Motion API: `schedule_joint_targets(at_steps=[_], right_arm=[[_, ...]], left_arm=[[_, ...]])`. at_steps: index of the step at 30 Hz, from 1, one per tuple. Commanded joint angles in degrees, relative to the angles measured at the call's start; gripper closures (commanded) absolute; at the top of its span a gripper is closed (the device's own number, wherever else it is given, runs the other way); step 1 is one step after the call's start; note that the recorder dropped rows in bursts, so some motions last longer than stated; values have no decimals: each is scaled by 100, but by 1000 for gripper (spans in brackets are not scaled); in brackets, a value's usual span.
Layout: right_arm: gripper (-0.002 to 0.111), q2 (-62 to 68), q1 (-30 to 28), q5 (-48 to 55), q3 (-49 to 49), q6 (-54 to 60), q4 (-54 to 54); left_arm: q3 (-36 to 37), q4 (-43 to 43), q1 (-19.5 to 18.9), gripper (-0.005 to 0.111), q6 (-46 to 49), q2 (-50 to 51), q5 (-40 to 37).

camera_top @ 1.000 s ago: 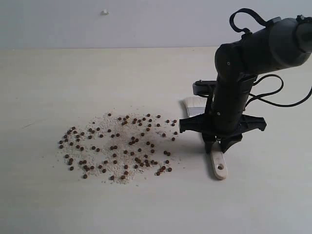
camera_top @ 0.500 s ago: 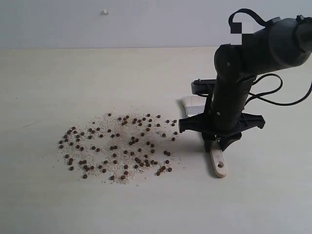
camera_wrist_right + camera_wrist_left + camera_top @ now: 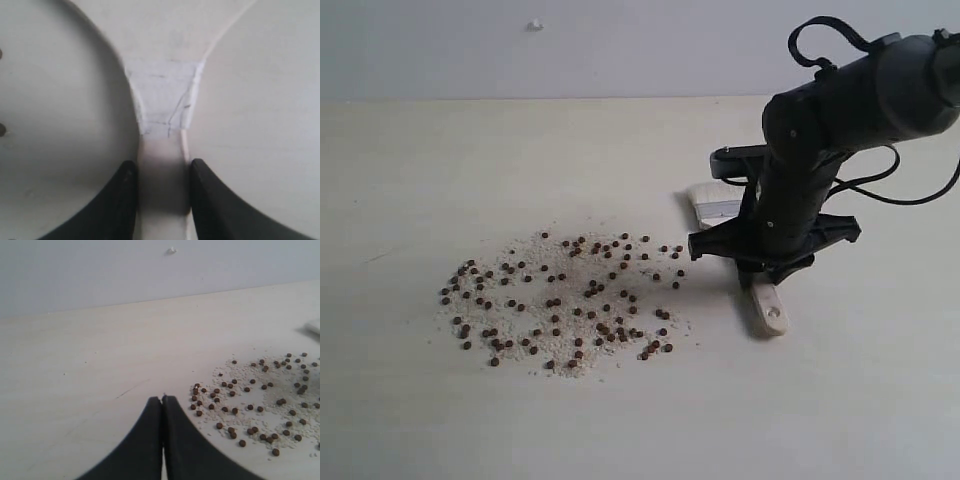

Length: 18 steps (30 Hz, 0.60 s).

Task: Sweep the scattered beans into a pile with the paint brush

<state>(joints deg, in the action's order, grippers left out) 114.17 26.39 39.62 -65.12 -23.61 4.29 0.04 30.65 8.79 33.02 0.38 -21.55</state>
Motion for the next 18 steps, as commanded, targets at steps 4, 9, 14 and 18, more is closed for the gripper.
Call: schedule_joint_targets(at_steps=[4,9,14,18], right_arm=[[108,-525,-49,-40,6,39,277],[108,-711,-49,137,6,50,488],[108,-711,-49,388,6,60,777],[108,-711,-49,510,-149,163,981]], left_arm=[[-4,5,34,107,-27,-38,-23],[-4,5,34,107,-27,-38,-23],[-4,5,34,107,-27,-38,-23],[-4,5,34,107,-27,-38,-23]])
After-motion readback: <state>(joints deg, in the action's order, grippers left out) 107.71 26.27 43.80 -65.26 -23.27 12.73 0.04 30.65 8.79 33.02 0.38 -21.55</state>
